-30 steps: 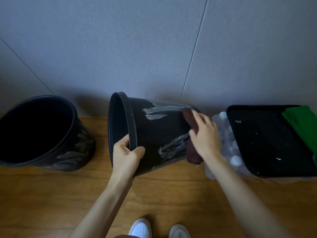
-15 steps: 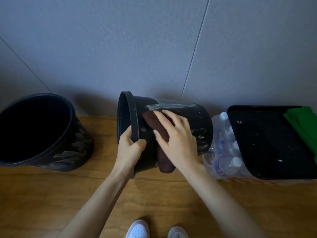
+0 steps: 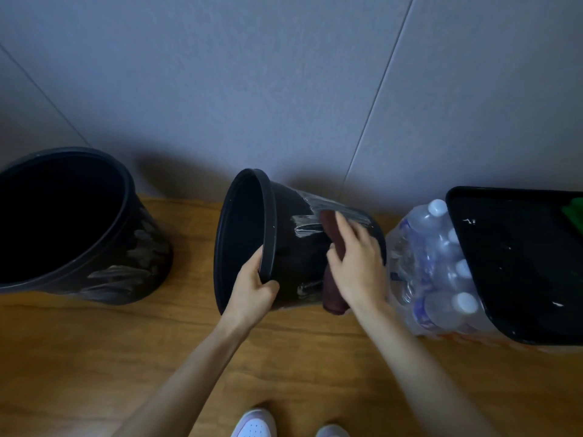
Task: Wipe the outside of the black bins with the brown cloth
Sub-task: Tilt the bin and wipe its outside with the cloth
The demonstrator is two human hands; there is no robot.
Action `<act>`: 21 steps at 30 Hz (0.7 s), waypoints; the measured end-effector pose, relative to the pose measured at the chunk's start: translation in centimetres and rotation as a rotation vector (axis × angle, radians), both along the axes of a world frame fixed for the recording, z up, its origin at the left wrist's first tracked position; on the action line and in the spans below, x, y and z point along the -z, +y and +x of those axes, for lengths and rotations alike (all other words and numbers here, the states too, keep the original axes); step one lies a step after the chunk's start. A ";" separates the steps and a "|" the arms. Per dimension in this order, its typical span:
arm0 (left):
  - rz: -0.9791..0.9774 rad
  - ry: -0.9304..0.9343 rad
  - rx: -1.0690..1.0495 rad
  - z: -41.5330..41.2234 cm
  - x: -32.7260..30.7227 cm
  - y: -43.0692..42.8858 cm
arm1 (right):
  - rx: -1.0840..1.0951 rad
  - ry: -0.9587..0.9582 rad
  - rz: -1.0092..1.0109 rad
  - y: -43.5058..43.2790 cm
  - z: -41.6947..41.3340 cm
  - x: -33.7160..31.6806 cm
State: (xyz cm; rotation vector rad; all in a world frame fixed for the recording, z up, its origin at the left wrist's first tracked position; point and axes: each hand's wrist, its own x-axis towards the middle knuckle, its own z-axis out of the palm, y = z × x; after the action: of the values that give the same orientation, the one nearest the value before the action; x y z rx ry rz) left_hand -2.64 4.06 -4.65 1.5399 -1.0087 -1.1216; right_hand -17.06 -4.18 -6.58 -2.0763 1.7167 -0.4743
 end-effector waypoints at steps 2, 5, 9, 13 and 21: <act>0.005 -0.009 -0.023 0.1 0.6 0.0 | -0.094 -0.044 -0.022 1.6 1.5 -0.1; 0.015 -0.015 -0.043 0.2 1.3 0.3 | -0.227 -0.028 -0.098 3.4 3.4 -0.3; 0.047 0.018 -0.080 0.5 1.7 0.9 | -0.301 0.089 -0.165 3.0 2.9 0.4; 0.078 0.029 -0.102 1.0 2.1 1.2 | -0.026 0.171 -0.022 -0.7 -0.7 2.1; 0.042 -0.013 -0.079 0.4 2.1 0.7 | -0.125 0.062 -0.056 2.0 2.2 0.2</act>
State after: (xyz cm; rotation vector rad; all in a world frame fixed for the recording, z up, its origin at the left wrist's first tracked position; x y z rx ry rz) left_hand -2.22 4.79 -6.75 1.6088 -0.9295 -1.0852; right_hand -14.85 -2.18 -6.74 -2.2448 1.6118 -0.4281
